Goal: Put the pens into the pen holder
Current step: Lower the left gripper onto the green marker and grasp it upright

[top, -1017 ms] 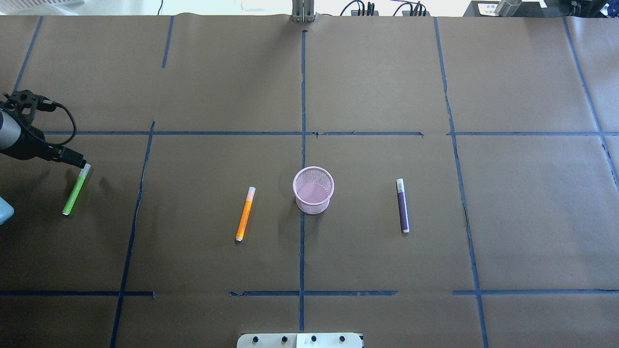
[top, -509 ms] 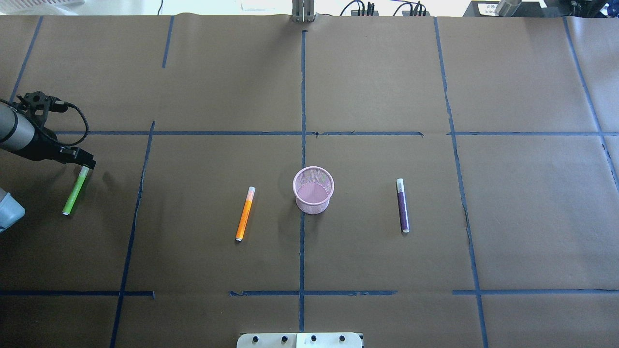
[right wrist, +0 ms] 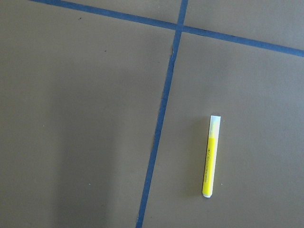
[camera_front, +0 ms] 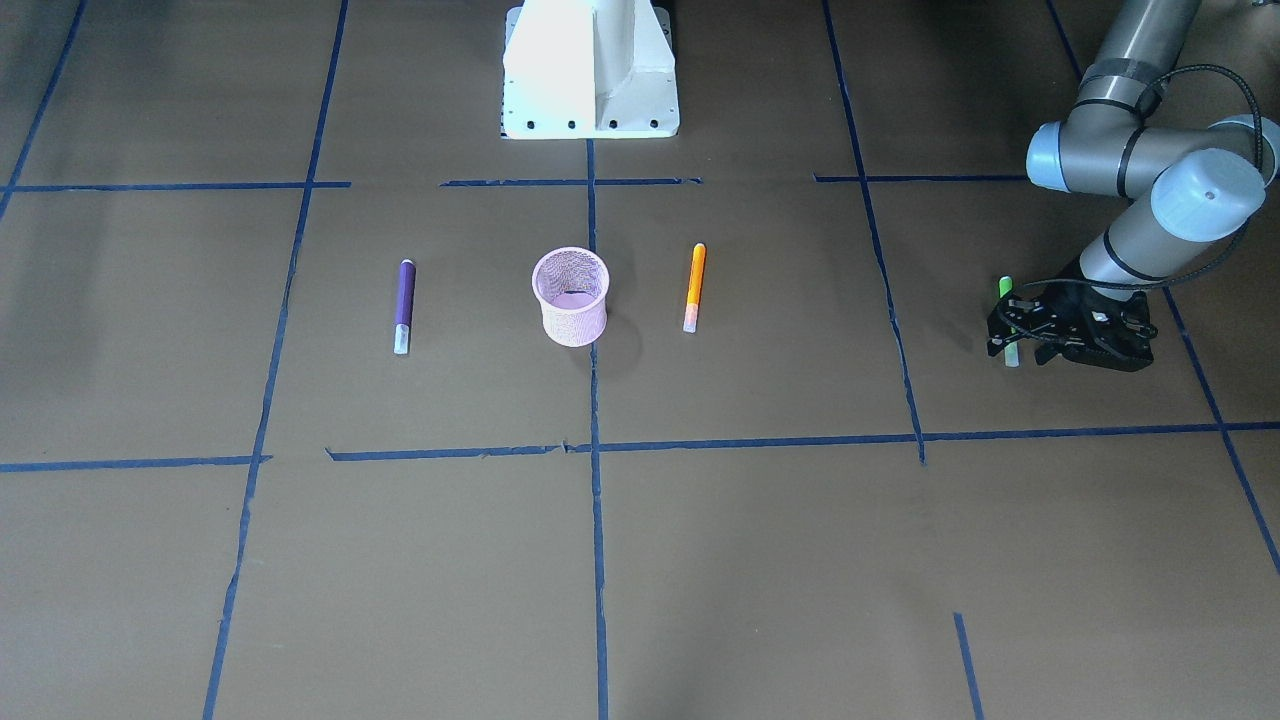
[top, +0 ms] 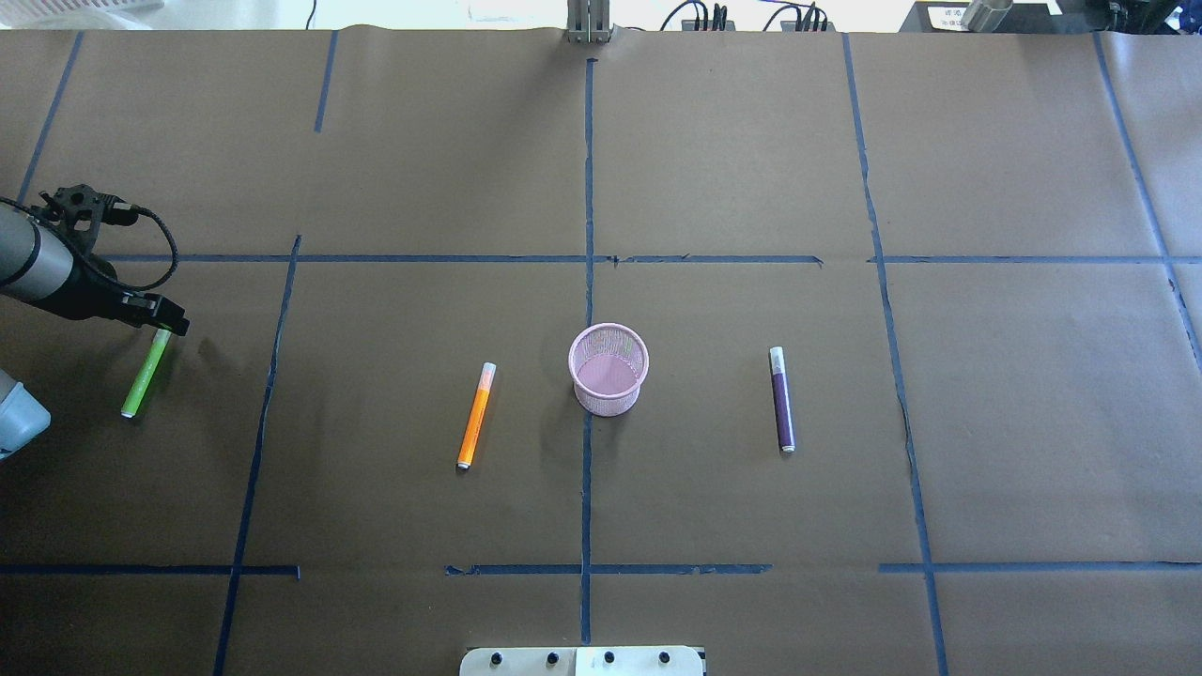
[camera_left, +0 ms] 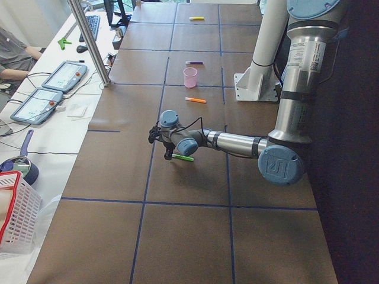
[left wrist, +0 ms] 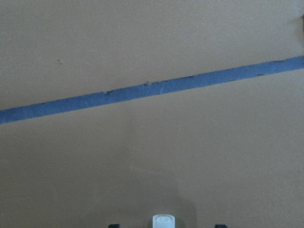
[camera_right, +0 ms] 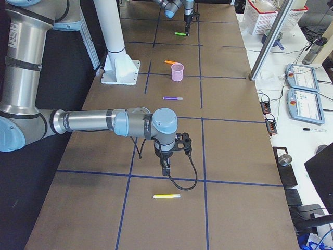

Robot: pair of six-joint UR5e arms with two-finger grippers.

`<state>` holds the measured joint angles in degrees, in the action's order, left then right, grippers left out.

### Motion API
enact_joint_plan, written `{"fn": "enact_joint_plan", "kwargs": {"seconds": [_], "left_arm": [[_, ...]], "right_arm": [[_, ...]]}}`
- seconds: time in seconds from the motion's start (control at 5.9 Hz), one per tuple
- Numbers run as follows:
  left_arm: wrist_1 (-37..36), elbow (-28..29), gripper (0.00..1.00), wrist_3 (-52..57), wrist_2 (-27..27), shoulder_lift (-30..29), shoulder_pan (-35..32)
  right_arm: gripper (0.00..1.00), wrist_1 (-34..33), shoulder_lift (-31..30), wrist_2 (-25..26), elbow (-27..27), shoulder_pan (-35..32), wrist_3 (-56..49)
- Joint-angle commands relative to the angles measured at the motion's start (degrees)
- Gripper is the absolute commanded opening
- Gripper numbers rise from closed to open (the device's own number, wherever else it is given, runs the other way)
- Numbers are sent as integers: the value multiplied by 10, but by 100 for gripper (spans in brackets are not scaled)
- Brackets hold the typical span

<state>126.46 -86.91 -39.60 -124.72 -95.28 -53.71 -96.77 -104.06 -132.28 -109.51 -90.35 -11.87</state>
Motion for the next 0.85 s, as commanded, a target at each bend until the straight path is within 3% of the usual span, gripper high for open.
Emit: {"fn": "enact_joint_plan", "kwargs": {"seconds": [0.0,0.68], "left_arm": [[-1,-11,68,-1,-2,9,1],[-3,-9,64,-2,-1,18,14]], "right_arm": [[100,0,0,0,0,0,0],[100,0,0,0,1,0,0]]}}
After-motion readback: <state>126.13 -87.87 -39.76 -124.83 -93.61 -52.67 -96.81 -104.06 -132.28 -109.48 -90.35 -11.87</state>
